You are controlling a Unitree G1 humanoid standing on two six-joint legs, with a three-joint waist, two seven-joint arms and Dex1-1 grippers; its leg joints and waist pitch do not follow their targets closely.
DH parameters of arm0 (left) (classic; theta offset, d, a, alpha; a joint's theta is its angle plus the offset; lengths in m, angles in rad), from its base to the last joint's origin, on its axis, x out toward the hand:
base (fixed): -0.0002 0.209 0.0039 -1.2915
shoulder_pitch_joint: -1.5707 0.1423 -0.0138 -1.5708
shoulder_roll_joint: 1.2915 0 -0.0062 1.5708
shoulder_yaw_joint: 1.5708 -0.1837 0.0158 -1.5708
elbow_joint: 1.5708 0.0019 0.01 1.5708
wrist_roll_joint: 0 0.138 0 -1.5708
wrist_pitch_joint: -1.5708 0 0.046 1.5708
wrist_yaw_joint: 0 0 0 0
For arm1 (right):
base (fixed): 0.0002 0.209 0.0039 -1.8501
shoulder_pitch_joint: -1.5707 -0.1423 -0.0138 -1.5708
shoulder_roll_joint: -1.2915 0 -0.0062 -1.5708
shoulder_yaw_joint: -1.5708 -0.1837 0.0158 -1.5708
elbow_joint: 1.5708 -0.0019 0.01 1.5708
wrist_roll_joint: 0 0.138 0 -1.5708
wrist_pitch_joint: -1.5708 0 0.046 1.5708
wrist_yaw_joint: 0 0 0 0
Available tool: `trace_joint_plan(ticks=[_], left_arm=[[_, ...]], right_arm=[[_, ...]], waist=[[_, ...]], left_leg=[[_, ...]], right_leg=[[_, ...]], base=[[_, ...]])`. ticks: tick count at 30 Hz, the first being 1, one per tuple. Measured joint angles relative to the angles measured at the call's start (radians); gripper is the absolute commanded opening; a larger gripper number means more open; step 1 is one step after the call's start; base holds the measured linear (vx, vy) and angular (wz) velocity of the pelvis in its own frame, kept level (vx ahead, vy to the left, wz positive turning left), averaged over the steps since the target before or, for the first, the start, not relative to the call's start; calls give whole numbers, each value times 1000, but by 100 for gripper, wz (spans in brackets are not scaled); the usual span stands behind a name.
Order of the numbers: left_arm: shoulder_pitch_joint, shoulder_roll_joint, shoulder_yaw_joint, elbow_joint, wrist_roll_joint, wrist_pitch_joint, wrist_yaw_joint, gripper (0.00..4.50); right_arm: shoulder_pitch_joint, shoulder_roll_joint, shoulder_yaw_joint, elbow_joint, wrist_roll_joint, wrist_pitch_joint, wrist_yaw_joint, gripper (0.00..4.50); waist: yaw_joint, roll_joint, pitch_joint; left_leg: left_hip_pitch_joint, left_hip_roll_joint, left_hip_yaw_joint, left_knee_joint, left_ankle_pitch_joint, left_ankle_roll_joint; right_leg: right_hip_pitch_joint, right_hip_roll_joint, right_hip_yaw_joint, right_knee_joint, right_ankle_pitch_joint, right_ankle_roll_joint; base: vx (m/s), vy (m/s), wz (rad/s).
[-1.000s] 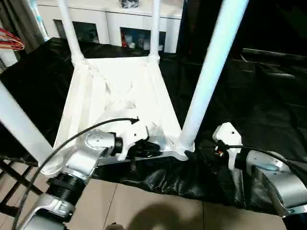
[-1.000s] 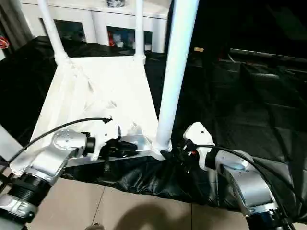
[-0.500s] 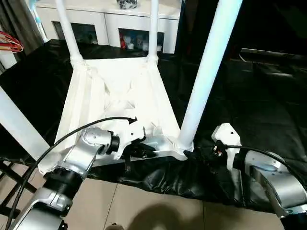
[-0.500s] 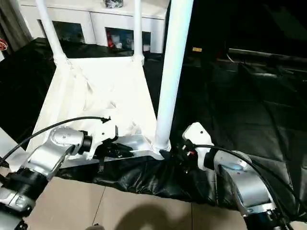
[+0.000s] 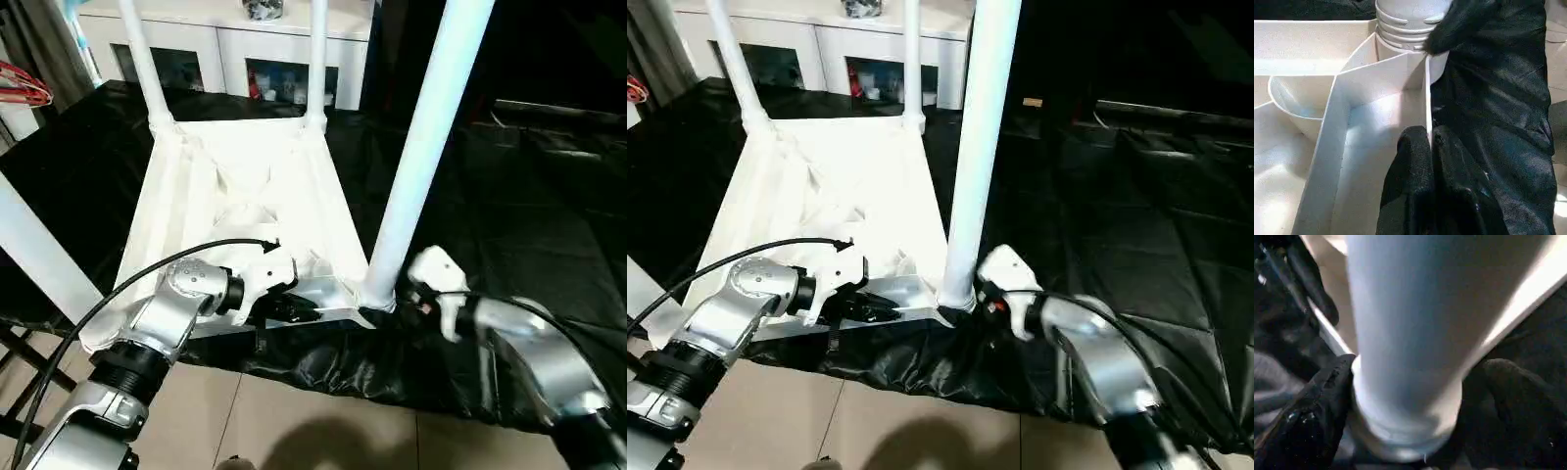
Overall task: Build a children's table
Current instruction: Rotate leg to tighten
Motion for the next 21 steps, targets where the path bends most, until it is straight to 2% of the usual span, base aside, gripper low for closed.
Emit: trace_joint_plan(ticks=[17, 19, 21], left_arm=[[-7, 0, 7, 34, 1, -22, 21, 0], [-23, -14, 9, 65, 3, -27, 56, 0], [-44, -53, 20, 104, 22, -23, 123, 0]], right_arm=[[-30, 58, 7, 97, 0, -54, 9, 300], [-42, 80, -6, 123, -3, -57, -35, 293], [-55, 130, -44, 176, -12, -72, -121, 281]], waist=[[-2, 1, 1], [-2, 2, 1], [-3, 3, 2]], left_leg=[[3, 0, 0, 0, 0, 0], [6, 0, 0, -1, 0, 0], [7, -1, 0, -1, 0, 0]], right_leg=[[2, 0, 0, 0, -1, 2], [3, 0, 0, 0, 1, 2], [4, 0, 0, 0, 2, 2]], base=[[0, 0, 0], [0, 0, 0], [0, 0, 0]])
